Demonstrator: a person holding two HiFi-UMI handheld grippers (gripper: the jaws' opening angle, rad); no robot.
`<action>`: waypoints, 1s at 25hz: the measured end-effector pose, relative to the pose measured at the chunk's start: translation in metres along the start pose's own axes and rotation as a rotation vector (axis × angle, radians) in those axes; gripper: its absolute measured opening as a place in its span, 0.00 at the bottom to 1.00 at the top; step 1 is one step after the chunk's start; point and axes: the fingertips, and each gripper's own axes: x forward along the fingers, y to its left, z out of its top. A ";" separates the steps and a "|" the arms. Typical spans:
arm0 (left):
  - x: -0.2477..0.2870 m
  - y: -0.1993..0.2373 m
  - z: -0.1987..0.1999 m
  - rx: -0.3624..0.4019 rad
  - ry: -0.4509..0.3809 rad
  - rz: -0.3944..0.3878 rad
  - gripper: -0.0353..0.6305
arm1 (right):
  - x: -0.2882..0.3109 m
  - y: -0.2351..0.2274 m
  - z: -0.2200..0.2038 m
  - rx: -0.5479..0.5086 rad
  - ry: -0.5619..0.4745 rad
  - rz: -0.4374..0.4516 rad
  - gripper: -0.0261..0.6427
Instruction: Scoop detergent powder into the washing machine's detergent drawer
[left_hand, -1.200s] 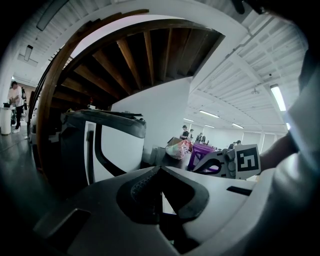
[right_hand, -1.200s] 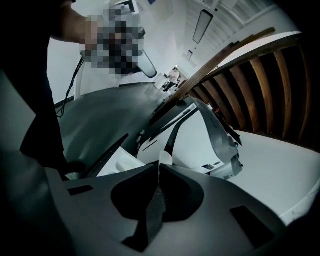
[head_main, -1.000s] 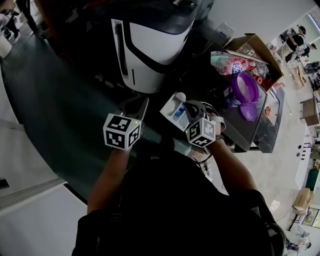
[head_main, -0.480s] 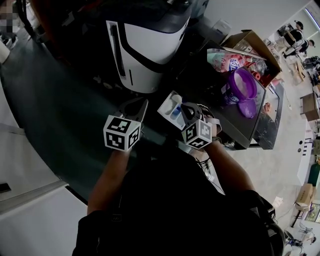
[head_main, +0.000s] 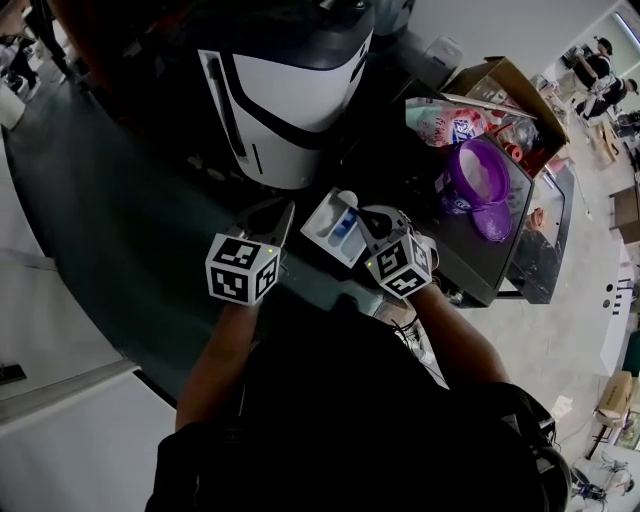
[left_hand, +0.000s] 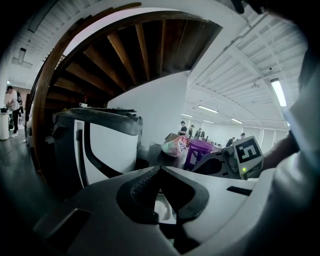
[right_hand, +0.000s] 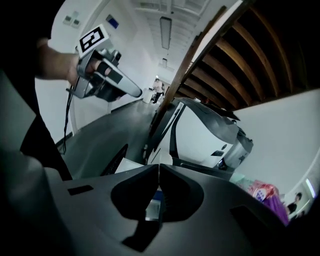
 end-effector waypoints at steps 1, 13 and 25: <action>0.005 -0.003 0.001 0.000 0.003 0.002 0.06 | -0.002 -0.003 -0.002 0.034 -0.015 0.014 0.07; 0.045 -0.032 0.008 0.003 0.055 0.031 0.06 | -0.023 -0.043 -0.023 0.351 -0.159 0.130 0.07; 0.077 -0.061 0.020 0.027 0.063 0.022 0.07 | -0.043 -0.059 -0.054 0.451 -0.204 0.153 0.07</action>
